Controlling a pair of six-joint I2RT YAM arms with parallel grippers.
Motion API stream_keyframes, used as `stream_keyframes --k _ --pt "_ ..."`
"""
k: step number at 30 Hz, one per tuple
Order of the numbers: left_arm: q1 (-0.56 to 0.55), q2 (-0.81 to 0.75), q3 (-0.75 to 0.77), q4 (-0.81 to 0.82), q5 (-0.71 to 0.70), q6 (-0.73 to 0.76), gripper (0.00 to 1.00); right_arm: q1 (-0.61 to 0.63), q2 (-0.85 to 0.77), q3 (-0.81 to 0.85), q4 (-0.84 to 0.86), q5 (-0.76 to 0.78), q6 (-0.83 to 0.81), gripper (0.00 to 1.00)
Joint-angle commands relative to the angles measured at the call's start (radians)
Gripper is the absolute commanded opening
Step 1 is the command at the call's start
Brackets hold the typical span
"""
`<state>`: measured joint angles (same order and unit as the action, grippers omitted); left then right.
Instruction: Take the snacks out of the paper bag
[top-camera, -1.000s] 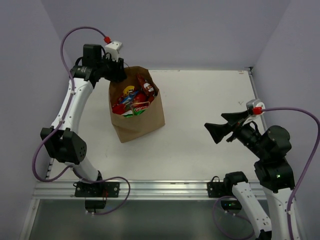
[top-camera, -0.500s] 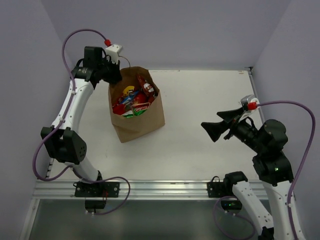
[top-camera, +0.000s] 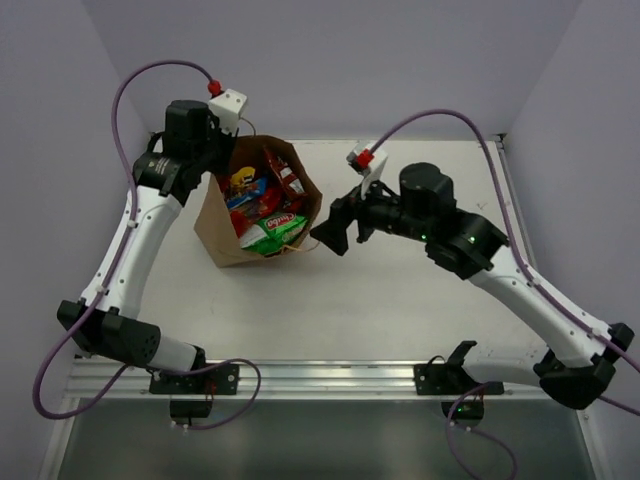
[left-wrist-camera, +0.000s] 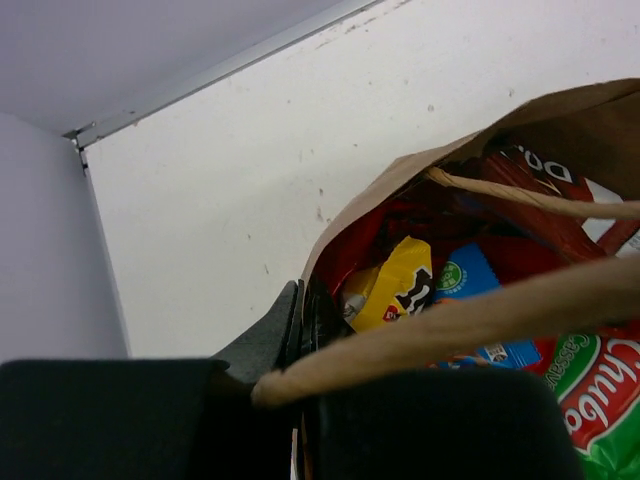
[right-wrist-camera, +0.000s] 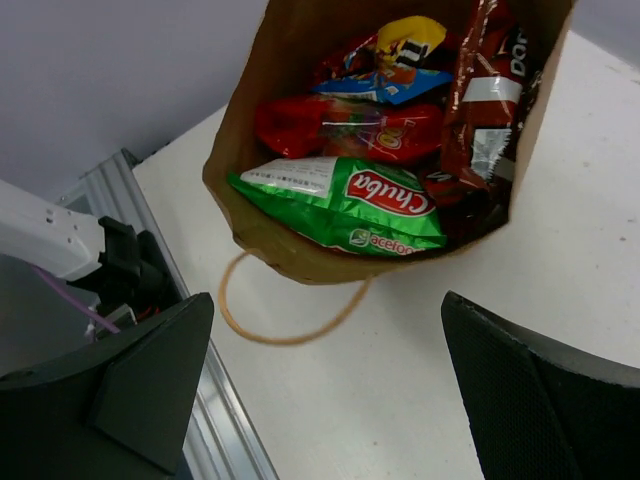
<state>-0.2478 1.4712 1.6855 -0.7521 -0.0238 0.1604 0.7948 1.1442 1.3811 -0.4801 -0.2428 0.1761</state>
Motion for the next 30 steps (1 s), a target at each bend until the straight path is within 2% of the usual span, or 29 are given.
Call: stream_keyframes --k 1,6,10,16,24,30 --pt "-0.040 -0.143 -0.006 0.224 -0.130 0.059 0.00 0.075 0.078 0.120 0.058 0.105 -0.043 0.99" --pt "-0.129 -0.215 -0.116 0.224 -0.145 0.016 0.00 0.165 0.215 0.223 0.066 0.160 -0.047 0.99" --pt "-0.156 -0.267 -0.211 0.224 -0.168 -0.021 0.00 0.202 0.308 0.286 0.055 0.218 0.003 0.80" --pt "-0.166 -0.293 -0.239 0.224 -0.183 -0.050 0.00 0.215 0.411 0.270 0.158 0.266 0.173 0.73" --pt "-0.176 -0.290 -0.228 0.226 -0.186 -0.071 0.00 0.215 0.532 0.286 0.199 0.408 0.373 0.74" --pt "-0.179 -0.290 -0.231 0.231 -0.200 -0.082 0.00 0.216 0.617 0.320 0.152 0.514 0.483 0.76"
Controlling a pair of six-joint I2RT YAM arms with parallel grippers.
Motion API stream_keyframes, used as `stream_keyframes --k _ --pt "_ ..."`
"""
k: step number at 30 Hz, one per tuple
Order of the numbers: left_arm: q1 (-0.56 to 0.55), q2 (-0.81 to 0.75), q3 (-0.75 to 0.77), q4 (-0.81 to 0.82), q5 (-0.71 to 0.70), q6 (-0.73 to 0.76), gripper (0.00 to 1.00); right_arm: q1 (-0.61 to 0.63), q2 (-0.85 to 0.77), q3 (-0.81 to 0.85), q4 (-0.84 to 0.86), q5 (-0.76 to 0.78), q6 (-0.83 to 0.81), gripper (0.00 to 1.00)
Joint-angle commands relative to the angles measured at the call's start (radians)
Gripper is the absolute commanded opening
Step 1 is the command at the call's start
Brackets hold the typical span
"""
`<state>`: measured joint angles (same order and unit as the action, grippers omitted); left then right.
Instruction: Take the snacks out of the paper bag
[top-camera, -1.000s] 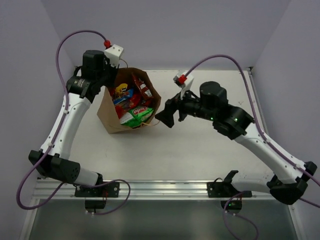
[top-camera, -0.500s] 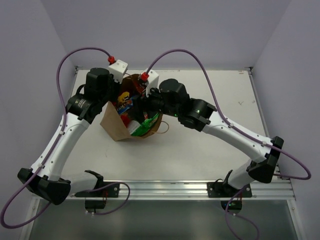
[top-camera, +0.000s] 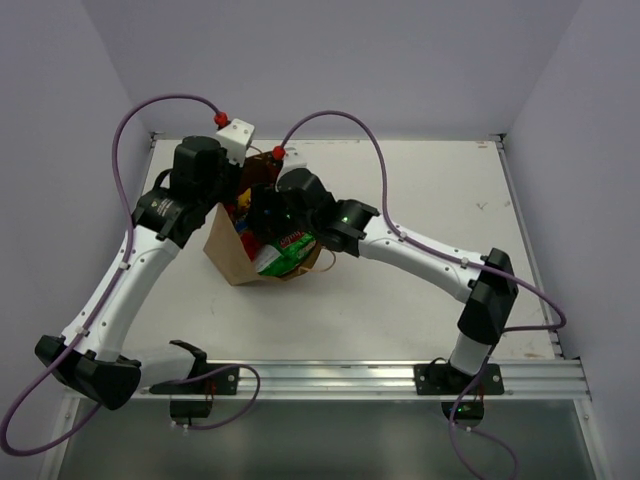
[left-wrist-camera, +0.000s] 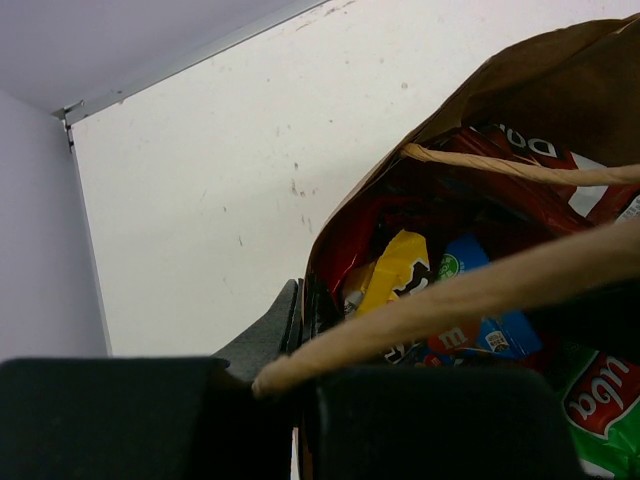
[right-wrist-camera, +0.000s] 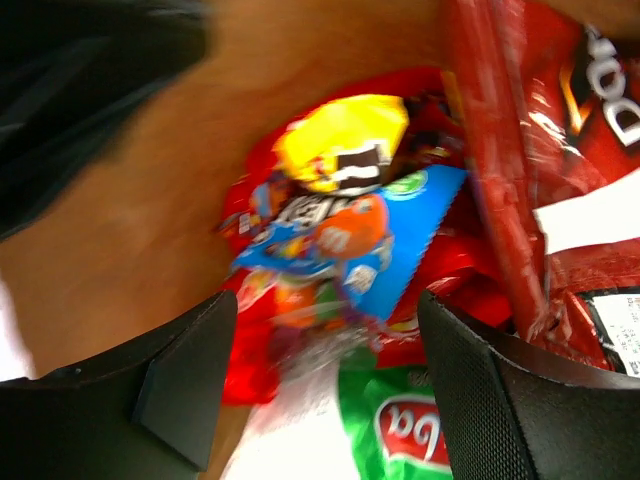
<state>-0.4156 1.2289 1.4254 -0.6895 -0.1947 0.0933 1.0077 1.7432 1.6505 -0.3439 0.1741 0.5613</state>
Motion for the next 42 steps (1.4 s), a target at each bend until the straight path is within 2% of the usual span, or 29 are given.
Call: stream_keyframes --k 1,7,11,20,27,39,41,42 --pt "-0.011 -0.048 0.029 0.168 -0.028 -0.018 0.00 0.002 0.025 0.052 0.014 0.111 0.106 0.76" --pt "-0.012 -0.048 0.015 0.171 -0.023 -0.023 0.00 0.000 0.062 0.034 0.091 0.117 0.095 0.70" --pt "-0.012 -0.052 0.004 0.171 -0.026 -0.023 0.00 0.002 0.052 0.025 0.108 0.119 0.109 0.71" --pt "-0.012 -0.060 -0.005 0.170 -0.054 -0.021 0.00 0.003 -0.060 0.020 0.094 0.226 0.020 0.71" --pt "-0.012 -0.060 0.017 0.166 -0.057 -0.017 0.00 0.000 0.028 0.109 0.059 0.196 0.012 0.68" --pt "-0.012 -0.060 0.020 0.159 -0.057 -0.014 0.00 -0.004 0.139 0.118 -0.006 0.159 0.109 0.69" --pt "-0.012 -0.058 0.018 0.159 -0.054 -0.014 0.00 -0.004 0.150 0.117 0.006 0.147 0.097 0.66" --pt "-0.012 -0.057 0.018 0.159 -0.054 -0.015 0.00 -0.004 0.150 0.109 0.019 0.125 0.088 0.60"
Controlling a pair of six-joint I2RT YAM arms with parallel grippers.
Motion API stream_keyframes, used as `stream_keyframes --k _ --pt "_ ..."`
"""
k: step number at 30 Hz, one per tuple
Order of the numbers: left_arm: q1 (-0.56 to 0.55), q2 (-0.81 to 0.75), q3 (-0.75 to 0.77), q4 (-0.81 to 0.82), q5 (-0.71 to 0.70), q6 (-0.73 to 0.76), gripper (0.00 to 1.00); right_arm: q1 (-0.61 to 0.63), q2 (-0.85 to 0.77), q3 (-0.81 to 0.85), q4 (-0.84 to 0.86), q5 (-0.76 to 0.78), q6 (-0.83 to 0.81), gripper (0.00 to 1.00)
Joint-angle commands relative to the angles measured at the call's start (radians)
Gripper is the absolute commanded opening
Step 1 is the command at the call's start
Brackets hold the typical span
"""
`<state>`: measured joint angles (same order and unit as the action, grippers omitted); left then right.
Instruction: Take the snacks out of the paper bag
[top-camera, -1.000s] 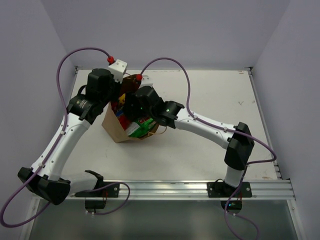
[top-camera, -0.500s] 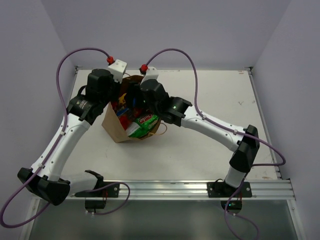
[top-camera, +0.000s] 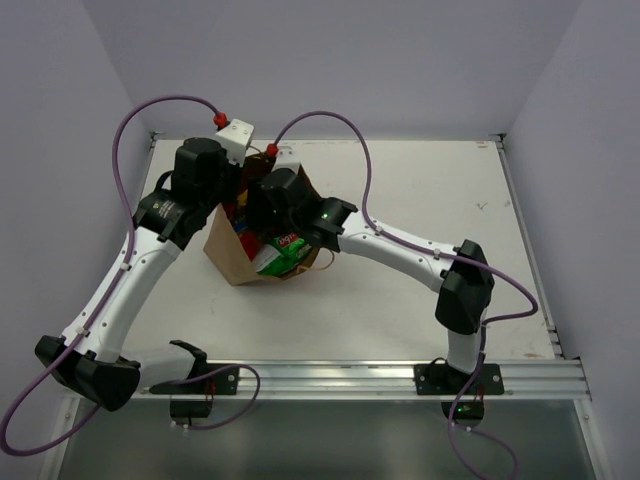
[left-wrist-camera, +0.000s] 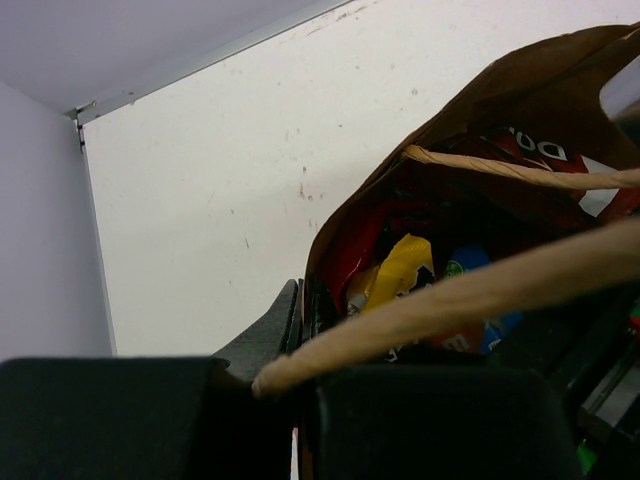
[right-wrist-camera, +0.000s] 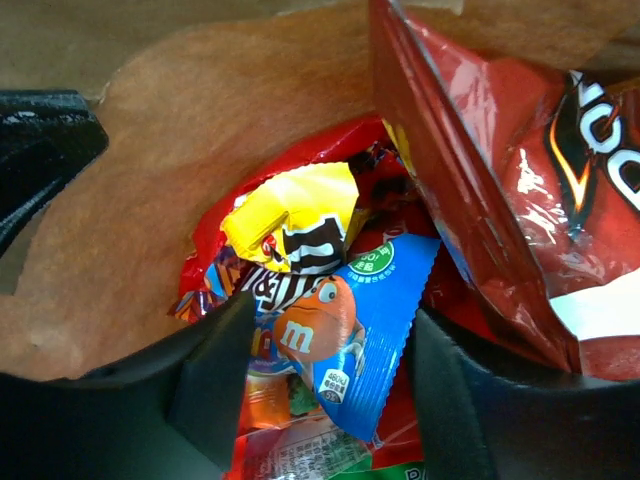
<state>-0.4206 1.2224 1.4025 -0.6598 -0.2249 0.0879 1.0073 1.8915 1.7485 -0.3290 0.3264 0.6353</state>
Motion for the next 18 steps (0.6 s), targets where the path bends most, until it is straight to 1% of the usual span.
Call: stream_keyframes --k 1,2,3,4,5,6,9,11,12,14,15,17,18 --pt "-0.006 -0.050 0.039 0.129 -0.024 -0.010 0.00 -0.004 -0.003 0.005 0.033 -0.036 0.006 0.55" --pt "-0.007 -0.050 0.039 0.129 -0.024 -0.010 0.00 -0.004 -0.005 0.003 0.041 -0.046 -0.005 0.49" --pt "-0.007 -0.050 0.038 0.129 -0.024 -0.010 0.00 -0.004 -0.005 0.008 0.045 -0.058 -0.012 0.37" --pt "-0.007 -0.052 0.036 0.129 -0.030 -0.010 0.00 -0.004 -0.008 0.008 0.060 -0.058 -0.019 0.32" --pt "-0.007 -0.050 0.036 0.129 -0.033 -0.010 0.00 -0.004 -0.018 0.006 0.067 -0.064 -0.038 0.25" --pt "-0.007 -0.050 0.038 0.129 -0.037 -0.008 0.00 -0.004 -0.028 0.006 0.070 -0.069 -0.048 0.12" --pt "-0.007 -0.052 0.039 0.129 -0.054 -0.005 0.00 -0.004 -0.095 -0.027 0.082 -0.076 -0.075 0.00" --pt "-0.007 -0.055 0.042 0.132 -0.082 -0.008 0.00 -0.004 -0.150 -0.050 0.082 -0.076 -0.097 0.00" --pt "-0.007 -0.057 0.043 0.134 -0.090 -0.005 0.00 -0.004 -0.214 -0.079 0.077 -0.076 -0.109 0.00" --pt "-0.006 -0.057 0.043 0.140 -0.109 0.003 0.00 -0.004 -0.288 -0.116 0.074 -0.063 -0.146 0.00" --pt "-0.007 -0.054 0.043 0.140 -0.123 0.006 0.00 -0.003 -0.369 -0.159 0.073 -0.053 -0.160 0.00" --pt "-0.007 -0.050 0.041 0.140 -0.131 0.012 0.00 -0.009 -0.451 -0.207 0.073 -0.012 -0.187 0.00" --pt "-0.007 -0.050 0.041 0.138 -0.140 0.013 0.00 -0.015 -0.532 -0.257 0.073 0.000 -0.192 0.00"
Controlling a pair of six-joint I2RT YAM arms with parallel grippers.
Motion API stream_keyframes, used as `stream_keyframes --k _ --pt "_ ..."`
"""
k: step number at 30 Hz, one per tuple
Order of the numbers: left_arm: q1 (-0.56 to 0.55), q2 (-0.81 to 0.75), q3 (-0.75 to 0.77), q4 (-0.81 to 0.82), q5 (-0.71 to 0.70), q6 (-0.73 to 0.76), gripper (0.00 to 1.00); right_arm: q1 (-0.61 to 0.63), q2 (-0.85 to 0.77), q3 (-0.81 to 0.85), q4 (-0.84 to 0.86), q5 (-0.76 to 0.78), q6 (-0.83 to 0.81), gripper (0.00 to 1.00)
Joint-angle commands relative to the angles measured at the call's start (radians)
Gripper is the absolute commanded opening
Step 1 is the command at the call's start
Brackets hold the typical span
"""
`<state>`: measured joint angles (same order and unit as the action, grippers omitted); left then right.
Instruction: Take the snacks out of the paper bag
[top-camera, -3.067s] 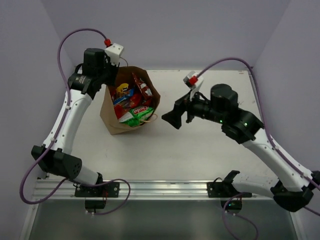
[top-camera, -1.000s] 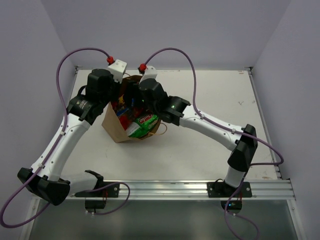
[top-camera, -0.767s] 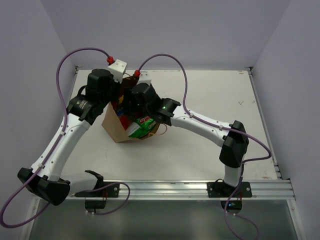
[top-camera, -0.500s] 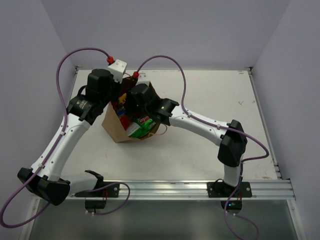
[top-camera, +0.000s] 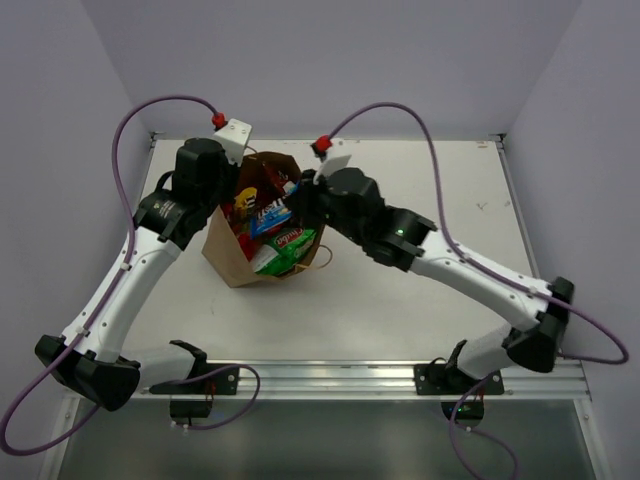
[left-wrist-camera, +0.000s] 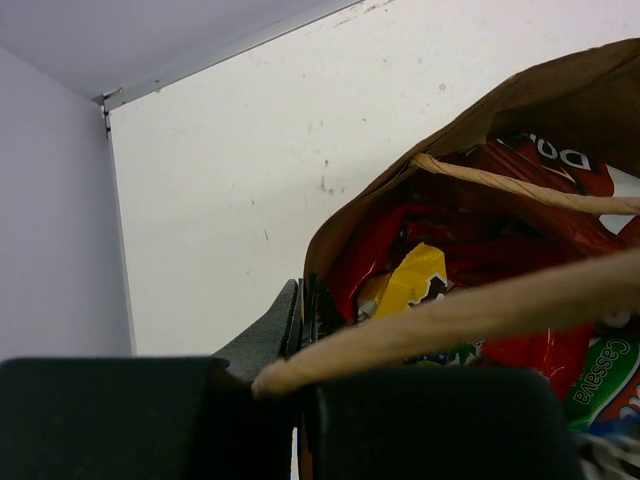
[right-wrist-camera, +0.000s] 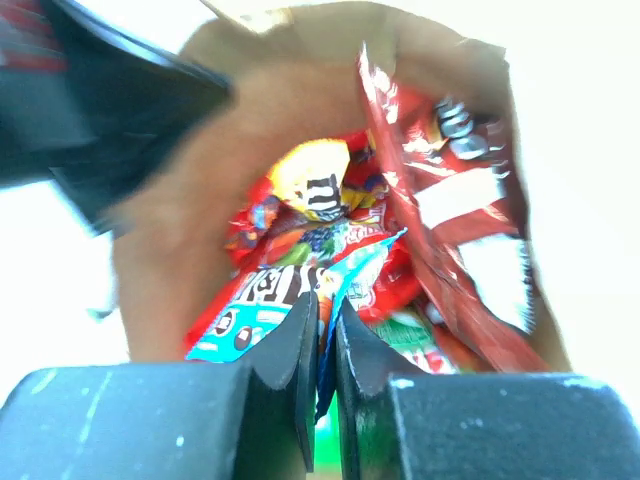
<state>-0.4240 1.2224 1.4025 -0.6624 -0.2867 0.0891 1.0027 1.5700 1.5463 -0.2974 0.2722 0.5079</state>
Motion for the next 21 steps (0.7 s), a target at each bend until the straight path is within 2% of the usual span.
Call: stream_keyframes --k 1,3,6,10,13,15,17,21 --pt "-0.002 -0.050 0.039 0.141 -0.078 0.012 0.00 -0.030 -0.252 -0.084 0.041 0.065 -0.066 0.00" --pt "-0.004 -0.052 0.038 0.142 -0.083 0.012 0.00 -0.062 -0.332 -0.176 0.037 0.093 -0.062 0.00" --pt "-0.004 -0.055 0.035 0.145 -0.088 0.012 0.00 -0.179 -0.470 -0.317 0.037 0.102 -0.022 0.01" --pt "-0.004 -0.055 0.035 0.152 -0.074 0.014 0.00 -0.428 -0.528 -0.475 0.056 0.042 0.030 0.01" --pt "-0.002 -0.055 0.033 0.155 -0.065 0.015 0.00 -0.531 -0.463 -0.552 0.136 -0.060 0.053 0.01" --pt "-0.004 -0.055 0.035 0.156 -0.059 0.014 0.00 -0.550 -0.351 -0.575 0.217 -0.103 0.054 0.02" --pt "-0.004 -0.057 0.033 0.156 -0.052 0.008 0.00 -0.561 -0.212 -0.546 0.233 -0.129 0.061 0.01" --pt "-0.004 -0.058 0.026 0.162 -0.025 0.003 0.00 -0.579 -0.034 -0.516 0.289 -0.194 0.122 0.00"
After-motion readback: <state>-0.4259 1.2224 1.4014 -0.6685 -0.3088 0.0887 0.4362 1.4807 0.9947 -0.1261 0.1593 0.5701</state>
